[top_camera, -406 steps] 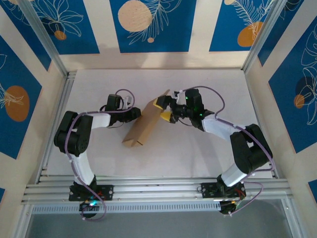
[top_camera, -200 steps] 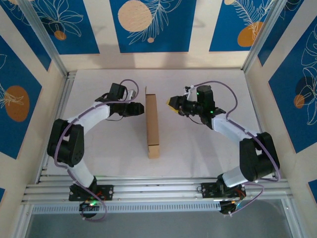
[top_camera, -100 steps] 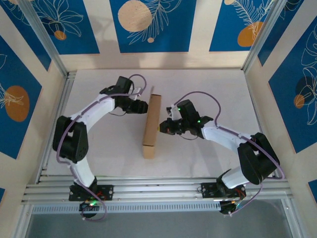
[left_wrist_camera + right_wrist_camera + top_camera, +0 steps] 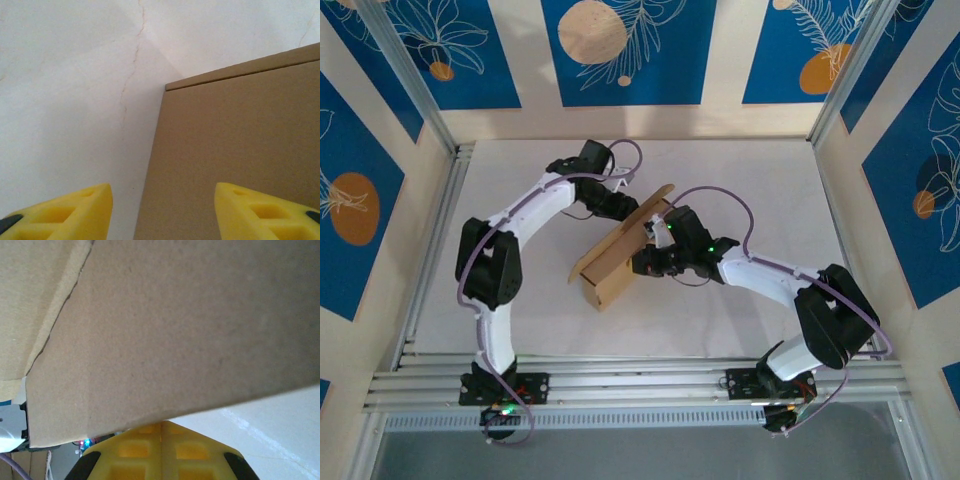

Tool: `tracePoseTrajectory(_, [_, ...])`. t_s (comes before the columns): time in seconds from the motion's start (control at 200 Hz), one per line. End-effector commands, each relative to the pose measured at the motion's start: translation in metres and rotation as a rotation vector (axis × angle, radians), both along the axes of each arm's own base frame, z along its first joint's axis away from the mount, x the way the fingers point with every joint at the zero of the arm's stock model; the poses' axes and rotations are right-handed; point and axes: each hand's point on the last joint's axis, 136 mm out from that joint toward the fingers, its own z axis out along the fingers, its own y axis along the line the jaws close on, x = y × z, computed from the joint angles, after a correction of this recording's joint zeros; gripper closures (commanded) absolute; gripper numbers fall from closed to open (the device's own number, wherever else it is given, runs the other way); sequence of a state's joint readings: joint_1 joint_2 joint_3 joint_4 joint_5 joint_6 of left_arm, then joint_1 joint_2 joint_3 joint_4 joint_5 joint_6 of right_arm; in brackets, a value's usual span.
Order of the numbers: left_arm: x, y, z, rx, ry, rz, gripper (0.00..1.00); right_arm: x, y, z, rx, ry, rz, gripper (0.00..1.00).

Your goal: Fold the paper box

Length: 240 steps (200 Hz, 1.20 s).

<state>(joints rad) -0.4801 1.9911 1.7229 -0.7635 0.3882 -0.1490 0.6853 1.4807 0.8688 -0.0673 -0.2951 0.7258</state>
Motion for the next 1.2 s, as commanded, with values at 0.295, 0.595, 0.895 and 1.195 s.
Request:
tracePoseTrajectory(0.295, [0.025,0.032,0.061,0.095,-0.226,0.07,0.38,0.016,-0.015,0.029,0.009,-0.037,-0.047,0.93])
tracePoseTrajectory(0.595, [0.0,0.014,0.129,0.053,-0.428,-0.029,0.29,0.026,-0.071,0.058,0.029,-0.048,-0.148,0.9])
tracePoseTrajectory(0.895, [-0.06,-0.014,0.087,0.285,-0.388,-0.251,0.11,0.052,-0.131,0.083,0.056,-0.05,-0.338,0.91])
tracePoseTrajectory(1.195, [-0.064,-0.014,0.057,0.496,-0.426,-0.267,0.03,0.058,-0.146,0.088,0.062,-0.068,-0.398,0.88])
